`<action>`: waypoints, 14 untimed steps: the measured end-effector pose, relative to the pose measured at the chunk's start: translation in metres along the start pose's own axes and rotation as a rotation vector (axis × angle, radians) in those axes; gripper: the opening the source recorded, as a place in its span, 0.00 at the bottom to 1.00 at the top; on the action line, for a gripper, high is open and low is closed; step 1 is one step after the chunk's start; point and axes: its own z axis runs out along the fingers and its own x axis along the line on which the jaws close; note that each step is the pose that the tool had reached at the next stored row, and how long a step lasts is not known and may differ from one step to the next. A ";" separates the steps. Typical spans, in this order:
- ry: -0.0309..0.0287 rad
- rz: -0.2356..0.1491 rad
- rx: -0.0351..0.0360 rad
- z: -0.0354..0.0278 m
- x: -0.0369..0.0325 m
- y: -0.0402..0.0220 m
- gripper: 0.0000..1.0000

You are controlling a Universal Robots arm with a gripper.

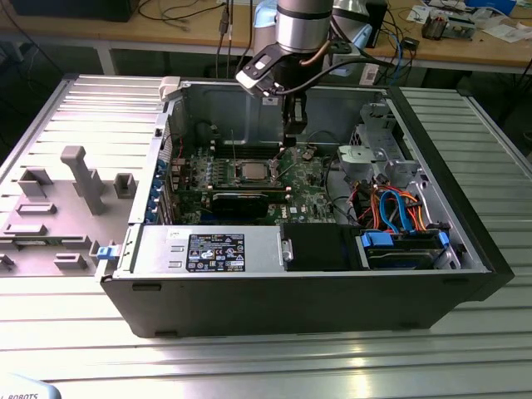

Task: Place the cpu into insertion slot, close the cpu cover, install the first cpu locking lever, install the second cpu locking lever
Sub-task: 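Close the cpu cover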

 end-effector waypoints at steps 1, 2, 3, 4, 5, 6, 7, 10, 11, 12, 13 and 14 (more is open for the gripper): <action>0.0000 0.000 0.0000 0.0000 0.0000 0.0001 0.11; 0.0004 0.000 0.0000 0.0002 0.0001 0.0003 0.11; 0.0008 0.000 0.0000 0.0002 0.0000 0.0003 0.11; 0.0008 0.000 0.0000 0.0002 0.0000 0.0003 0.11; 0.0008 0.000 0.0000 0.0002 0.0000 0.0004 0.11; 0.0009 0.000 -0.0001 0.0002 0.0000 0.0007 0.11; 0.0009 0.000 0.0000 0.0002 0.0000 0.0010 0.11; 0.0008 0.000 0.0000 0.0002 0.0000 0.0013 0.11; 0.0008 0.000 0.0000 0.0002 0.0000 0.0015 0.11; 0.0007 0.000 0.0000 0.0004 0.0001 0.0019 0.11; 0.0008 0.000 0.0000 0.0007 0.0001 0.0021 0.11; 0.0008 0.000 0.0000 0.0007 0.0001 0.0022 0.11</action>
